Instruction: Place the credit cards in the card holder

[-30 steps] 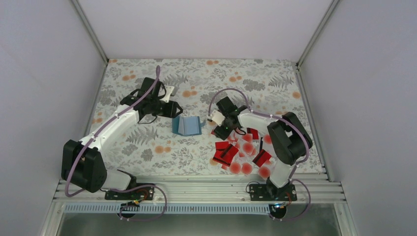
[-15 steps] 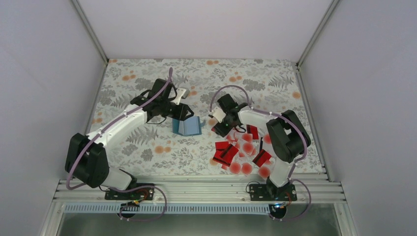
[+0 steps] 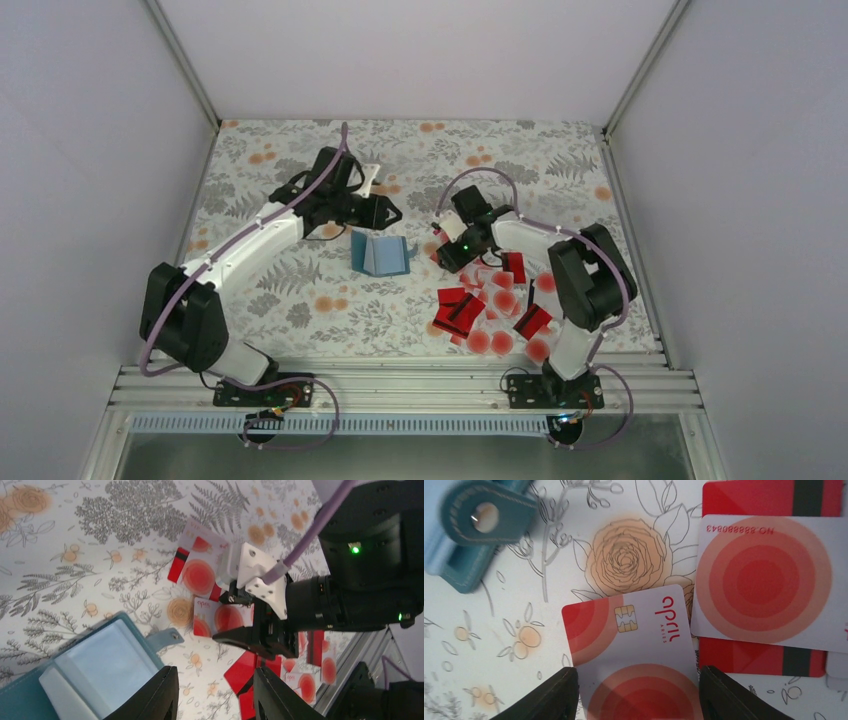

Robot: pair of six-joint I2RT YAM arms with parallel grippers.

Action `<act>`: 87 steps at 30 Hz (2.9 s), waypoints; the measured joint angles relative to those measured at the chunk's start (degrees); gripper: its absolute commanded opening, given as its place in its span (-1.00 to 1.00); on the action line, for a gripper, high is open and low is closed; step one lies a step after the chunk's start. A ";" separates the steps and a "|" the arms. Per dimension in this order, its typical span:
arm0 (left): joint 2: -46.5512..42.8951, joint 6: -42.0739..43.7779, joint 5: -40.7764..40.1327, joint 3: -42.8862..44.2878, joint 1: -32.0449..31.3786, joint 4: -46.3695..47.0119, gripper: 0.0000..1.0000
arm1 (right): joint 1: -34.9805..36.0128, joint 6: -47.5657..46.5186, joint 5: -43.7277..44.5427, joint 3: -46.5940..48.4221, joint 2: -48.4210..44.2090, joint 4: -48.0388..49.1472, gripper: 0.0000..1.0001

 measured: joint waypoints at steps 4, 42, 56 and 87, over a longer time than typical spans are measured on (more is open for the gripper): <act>1.31 -2.32 0.02 1.81 0.00 1.05 -0.18 | -0.83 2.01 -1.77 0.00 -2.08 0.04 0.18; -0.22 -8.52 -8.96 1.27 1.18 1.22 0.61 | 3.43 16.39 -7.37 7.54 -8.63 -2.49 0.58; -3.54 -8.11 -13.16 -4.59 2.27 -0.20 0.58 | 19.34 23.50 5.57 7.69 1.20 -5.51 0.62; -7.67 -7.02 -14.21 -6.23 3.56 -1.49 0.57 | 22.60 27.30 16.90 13.29 10.08 -4.83 0.01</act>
